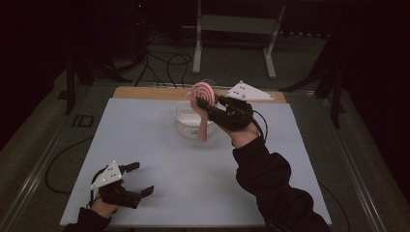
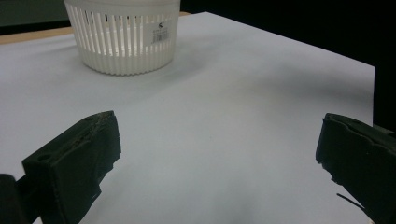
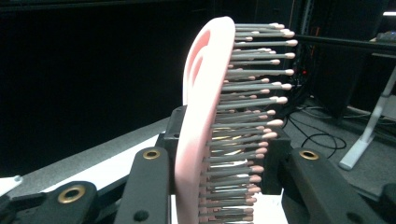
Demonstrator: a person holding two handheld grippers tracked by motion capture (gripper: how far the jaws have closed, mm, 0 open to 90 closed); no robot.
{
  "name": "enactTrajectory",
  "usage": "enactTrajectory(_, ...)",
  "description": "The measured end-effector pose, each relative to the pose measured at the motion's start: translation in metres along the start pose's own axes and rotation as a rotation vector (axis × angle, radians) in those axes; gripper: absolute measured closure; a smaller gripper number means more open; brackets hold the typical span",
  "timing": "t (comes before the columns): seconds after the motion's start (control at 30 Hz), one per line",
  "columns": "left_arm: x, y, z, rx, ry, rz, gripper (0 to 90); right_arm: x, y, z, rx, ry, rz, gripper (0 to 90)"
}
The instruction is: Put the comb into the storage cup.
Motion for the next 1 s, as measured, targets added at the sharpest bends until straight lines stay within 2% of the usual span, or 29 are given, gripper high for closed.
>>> enactTrajectory(0.23,0.003,-0.003,0.001,0.003,0.020,0.001,0.0,-0.002,0.009,0.008,0.030,0.019,-0.035,64.4)
enactTrajectory(0.3,0.003,-0.003,0.001,0.002,0.025,0.006,0.0,-0.004,0.010,0.011,0.048,0.023,-0.038,64.4)
enactTrajectory(0.33,0.003,-0.003,0.001,0.004,0.027,0.005,0.0,-0.005,0.012,0.013,0.074,0.031,-0.043,64.4)
enactTrajectory(0.47,0.003,-0.003,0.001,0.003,0.029,0.003,0.0,-0.008,0.014,0.016,0.091,0.044,-0.044,64.4)
enactTrajectory(0.7,0.005,-0.005,0.002,0.002,0.036,0.022,0.0,-0.020,0.024,0.021,0.130,0.029,-0.075,64.4)
enactTrajectory(0.83,0.005,-0.005,0.003,0.003,0.040,0.021,0.0,-0.027,0.031,0.025,0.144,0.024,-0.080,64.4)
enactTrajectory(1.0,0.005,-0.005,0.003,0.005,0.043,0.020,0.0,-0.036,0.035,0.028,0.189,0.020,-0.081,64.4)
Point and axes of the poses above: each handheld gripper's, and its own axes: x roughly backward along the jaws, z roughly out of its top, y roughly to its right, the point moved 5 cm from there along -x, roughly forward along the jaws, and after that the axes turned 4 degrees about z, right-handed, at the moved point
